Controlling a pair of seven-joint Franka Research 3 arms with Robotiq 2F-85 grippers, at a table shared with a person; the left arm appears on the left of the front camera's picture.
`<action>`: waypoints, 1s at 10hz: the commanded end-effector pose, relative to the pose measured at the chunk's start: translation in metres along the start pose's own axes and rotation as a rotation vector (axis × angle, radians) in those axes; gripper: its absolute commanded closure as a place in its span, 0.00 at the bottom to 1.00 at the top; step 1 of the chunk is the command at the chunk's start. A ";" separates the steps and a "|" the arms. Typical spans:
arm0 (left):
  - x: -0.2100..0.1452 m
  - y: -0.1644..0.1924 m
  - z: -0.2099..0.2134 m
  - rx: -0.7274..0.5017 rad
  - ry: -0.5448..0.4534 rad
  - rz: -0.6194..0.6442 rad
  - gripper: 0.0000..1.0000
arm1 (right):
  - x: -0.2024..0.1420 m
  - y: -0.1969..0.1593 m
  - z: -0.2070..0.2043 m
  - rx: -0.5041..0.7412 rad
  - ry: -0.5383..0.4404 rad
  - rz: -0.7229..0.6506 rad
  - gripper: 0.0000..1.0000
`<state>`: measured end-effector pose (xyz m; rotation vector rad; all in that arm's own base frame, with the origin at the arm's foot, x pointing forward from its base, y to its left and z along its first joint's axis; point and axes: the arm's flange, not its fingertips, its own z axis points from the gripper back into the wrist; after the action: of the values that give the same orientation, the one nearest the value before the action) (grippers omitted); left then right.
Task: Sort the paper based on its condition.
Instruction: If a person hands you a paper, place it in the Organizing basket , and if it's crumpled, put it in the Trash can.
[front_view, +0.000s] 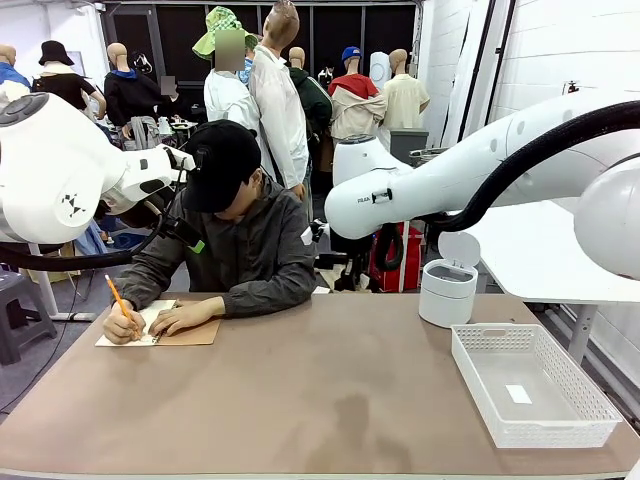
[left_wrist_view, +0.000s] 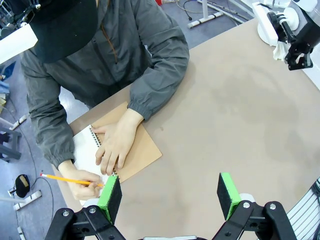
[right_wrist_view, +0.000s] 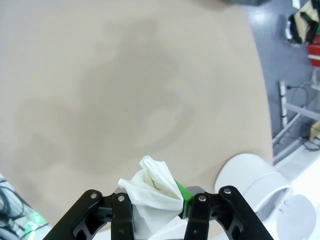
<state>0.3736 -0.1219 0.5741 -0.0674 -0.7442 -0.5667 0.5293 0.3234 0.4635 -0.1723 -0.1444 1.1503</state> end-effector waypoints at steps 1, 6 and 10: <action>0.000 0.001 0.001 -0.001 -0.002 -0.001 0.00 | 0.006 0.005 0.002 -0.038 0.024 -0.006 1.00; 0.000 0.001 0.001 -0.001 -0.002 -0.001 0.00 | 0.000 0.000 0.001 -0.009 0.005 0.004 1.00; 0.000 0.001 0.001 -0.001 -0.002 -0.001 0.00 | -0.028 -0.047 0.001 -0.140 0.018 -0.131 1.00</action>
<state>0.3736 -0.1217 0.5741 -0.0675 -0.7443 -0.5664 0.5520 0.2937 0.4717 -0.2562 -0.2002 1.0720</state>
